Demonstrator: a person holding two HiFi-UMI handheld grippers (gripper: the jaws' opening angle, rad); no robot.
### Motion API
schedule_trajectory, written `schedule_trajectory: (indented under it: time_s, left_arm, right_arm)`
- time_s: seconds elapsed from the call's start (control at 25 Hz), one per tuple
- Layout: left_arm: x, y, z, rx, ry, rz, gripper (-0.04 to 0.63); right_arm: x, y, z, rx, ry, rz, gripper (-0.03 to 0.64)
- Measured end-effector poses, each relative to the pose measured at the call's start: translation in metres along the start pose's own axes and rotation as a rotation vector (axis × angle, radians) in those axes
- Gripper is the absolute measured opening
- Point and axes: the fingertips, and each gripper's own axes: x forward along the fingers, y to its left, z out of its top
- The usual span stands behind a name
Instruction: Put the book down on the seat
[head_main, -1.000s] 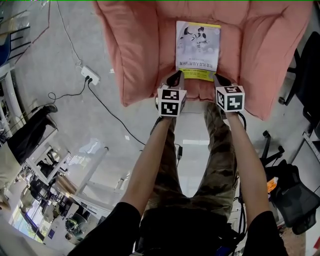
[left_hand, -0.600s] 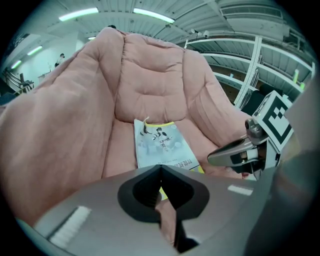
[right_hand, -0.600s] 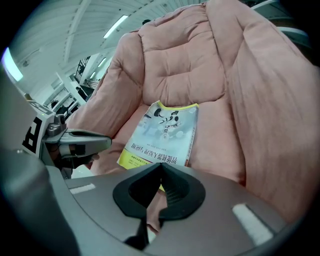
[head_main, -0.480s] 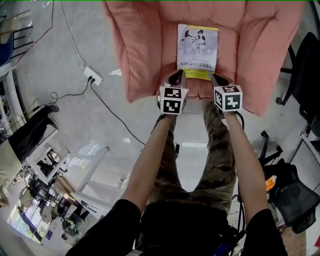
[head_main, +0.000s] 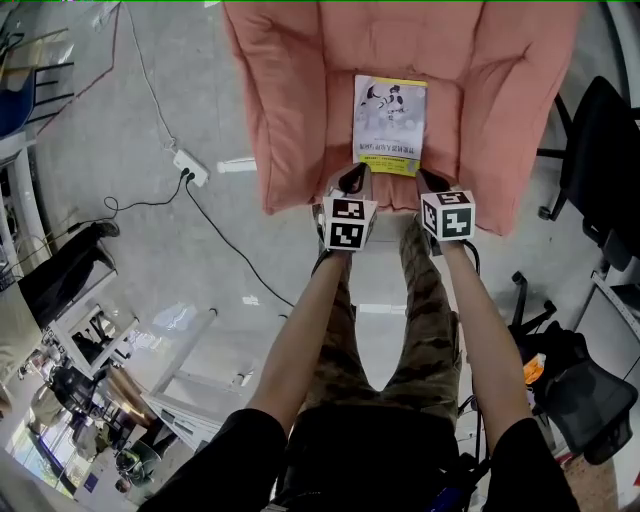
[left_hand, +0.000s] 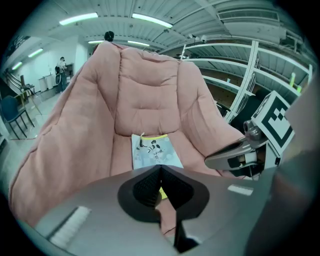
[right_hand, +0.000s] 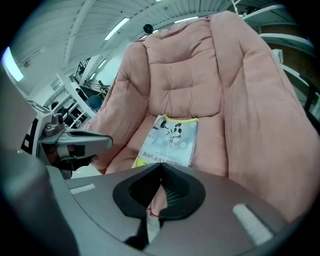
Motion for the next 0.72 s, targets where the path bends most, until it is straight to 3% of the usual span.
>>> schedule_trajectory:
  time_s: [0.4, 0.72]
  left_arm:
    - [-0.033, -0.011, 0.024, 0.067, 0.028, -0.018, 0.001]
    - [-0.048, -0.006, 0.038, 0.069, 0.039, -0.006, 0.002]
  right_arm:
    - [-0.034, 0.028, 0.019, -0.015, -0.013, 0.014, 0.012]
    - [-0.046, 0.038, 0.027, -0.017, -0.007, -0.009, 0.012]
